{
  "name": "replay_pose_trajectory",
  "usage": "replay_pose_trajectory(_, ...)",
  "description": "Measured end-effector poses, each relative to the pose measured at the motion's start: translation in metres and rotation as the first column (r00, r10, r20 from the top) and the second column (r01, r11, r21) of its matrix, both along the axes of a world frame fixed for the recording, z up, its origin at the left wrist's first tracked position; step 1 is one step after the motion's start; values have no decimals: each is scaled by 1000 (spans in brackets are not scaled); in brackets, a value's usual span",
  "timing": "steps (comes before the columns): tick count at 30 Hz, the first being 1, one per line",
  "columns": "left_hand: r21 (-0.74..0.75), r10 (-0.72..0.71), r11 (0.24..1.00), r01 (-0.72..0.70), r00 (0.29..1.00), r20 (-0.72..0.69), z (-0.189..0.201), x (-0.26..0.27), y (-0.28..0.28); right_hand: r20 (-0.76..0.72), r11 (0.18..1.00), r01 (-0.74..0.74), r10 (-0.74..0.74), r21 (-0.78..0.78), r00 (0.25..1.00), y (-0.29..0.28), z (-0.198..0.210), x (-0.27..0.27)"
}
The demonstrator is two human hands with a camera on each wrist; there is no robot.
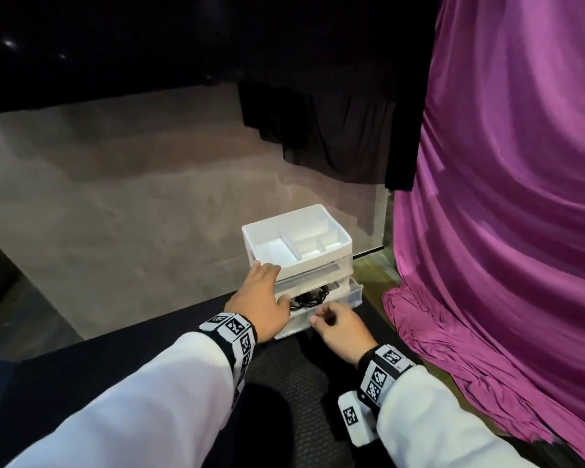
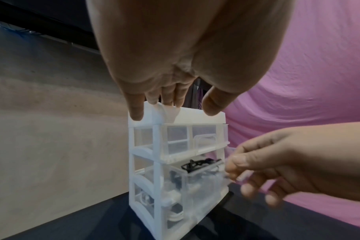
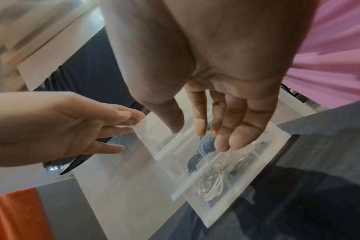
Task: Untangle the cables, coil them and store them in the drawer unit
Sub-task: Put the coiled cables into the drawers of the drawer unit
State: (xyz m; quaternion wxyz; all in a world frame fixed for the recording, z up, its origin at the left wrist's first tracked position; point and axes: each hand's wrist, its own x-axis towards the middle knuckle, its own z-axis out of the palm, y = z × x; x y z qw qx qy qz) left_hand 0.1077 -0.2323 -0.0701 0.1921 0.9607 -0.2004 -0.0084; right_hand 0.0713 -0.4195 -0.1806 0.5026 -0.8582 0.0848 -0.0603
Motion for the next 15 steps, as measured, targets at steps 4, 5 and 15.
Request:
replay_pose_trajectory(4, -27, -14, 1000, 14, 1000, -19, 5, -4, 2, -45, 994, -86, 89, 67, 995, 7, 4, 18)
replay_pose_trajectory(5, -34, -18, 999, 18, 1000, -25, 6, -3, 2, -34, 994, -71, 73, 78, 997, 9, 3, 20)
replay_pose_trajectory(15, -30, -48, 998, 47, 998, -44, 8, 0, 7, -52, 756, 6, 37, 654, 998, 32, 12, 19)
